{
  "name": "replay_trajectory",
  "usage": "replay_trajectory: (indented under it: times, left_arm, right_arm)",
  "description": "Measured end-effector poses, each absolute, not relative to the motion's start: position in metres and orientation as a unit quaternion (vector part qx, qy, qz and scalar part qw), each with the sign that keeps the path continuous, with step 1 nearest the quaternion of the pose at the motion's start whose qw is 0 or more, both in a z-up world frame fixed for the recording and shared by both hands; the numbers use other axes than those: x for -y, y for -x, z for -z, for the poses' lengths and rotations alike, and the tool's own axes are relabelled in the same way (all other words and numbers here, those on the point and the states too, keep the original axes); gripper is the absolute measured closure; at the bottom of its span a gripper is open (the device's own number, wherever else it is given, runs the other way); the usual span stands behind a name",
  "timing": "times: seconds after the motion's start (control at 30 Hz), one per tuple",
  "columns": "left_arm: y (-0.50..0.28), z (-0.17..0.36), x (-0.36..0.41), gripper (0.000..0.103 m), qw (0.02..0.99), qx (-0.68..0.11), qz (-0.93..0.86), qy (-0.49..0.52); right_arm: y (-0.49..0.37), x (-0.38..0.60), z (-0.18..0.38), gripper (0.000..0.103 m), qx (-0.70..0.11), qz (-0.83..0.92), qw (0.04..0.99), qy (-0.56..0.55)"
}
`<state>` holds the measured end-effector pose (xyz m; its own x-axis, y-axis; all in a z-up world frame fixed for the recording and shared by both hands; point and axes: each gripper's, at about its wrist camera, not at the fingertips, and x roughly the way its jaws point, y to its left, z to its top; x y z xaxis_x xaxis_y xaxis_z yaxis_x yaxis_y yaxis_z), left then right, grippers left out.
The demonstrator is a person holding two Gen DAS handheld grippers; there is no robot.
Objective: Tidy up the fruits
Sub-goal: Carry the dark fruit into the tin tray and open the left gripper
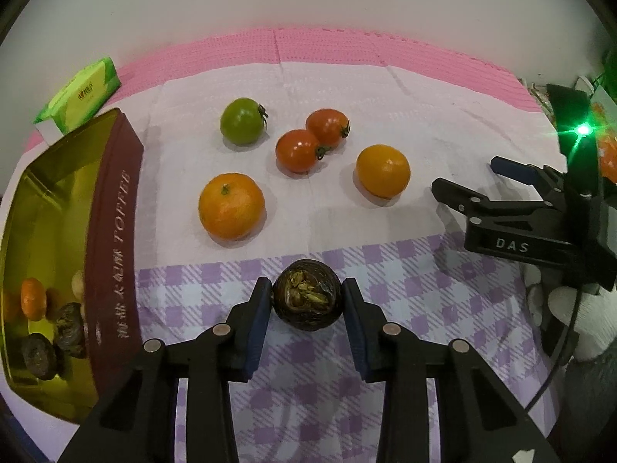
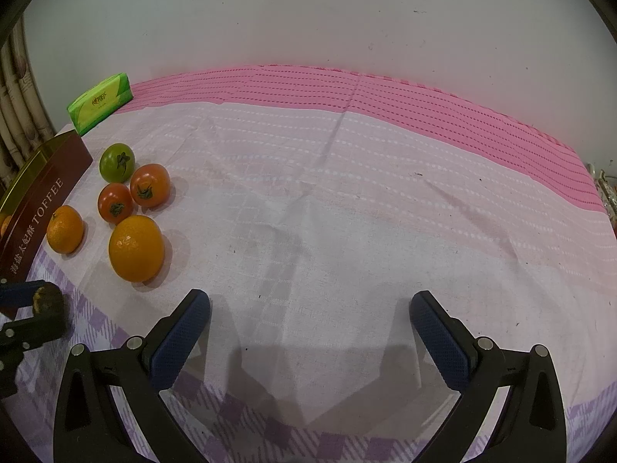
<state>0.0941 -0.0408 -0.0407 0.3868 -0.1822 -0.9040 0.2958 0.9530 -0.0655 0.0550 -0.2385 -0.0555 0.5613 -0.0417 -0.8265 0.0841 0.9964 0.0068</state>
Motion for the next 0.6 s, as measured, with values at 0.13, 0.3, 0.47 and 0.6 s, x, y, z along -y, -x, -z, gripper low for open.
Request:
replay_trajectory:
  times: [0.13,0.3,0.47,0.6]
  left_arm:
    - [-0.09,0.027,0.034,0.07,0.84,-0.522,0.142,-0.049]
    - [-0.087,0.008,0.017,0.07,0.853,-0.503,0.133,-0.039]
    - [-0.086,-0.006,-0.01,0.07,0.865,-0.489,0.109,-0.03]
    - [-0.085,-0.01,-0.034,0.07,0.87,-0.485,0.084,-0.027]
  right_arm:
    - [-0.055,0.238,0.056,0.0,-0.467,0.036,0.883,-0.023]
    - [-0.055,0.238,0.056,0.0,-0.467,0.036,0.883,-0.023]
    - [-0.055,0.238,0.056,0.0,-0.467,0.036,0.883,-0.023]
    - [-0.055,0.238,0.056,0.0,-0.467,0.036,0.883,-0.023]
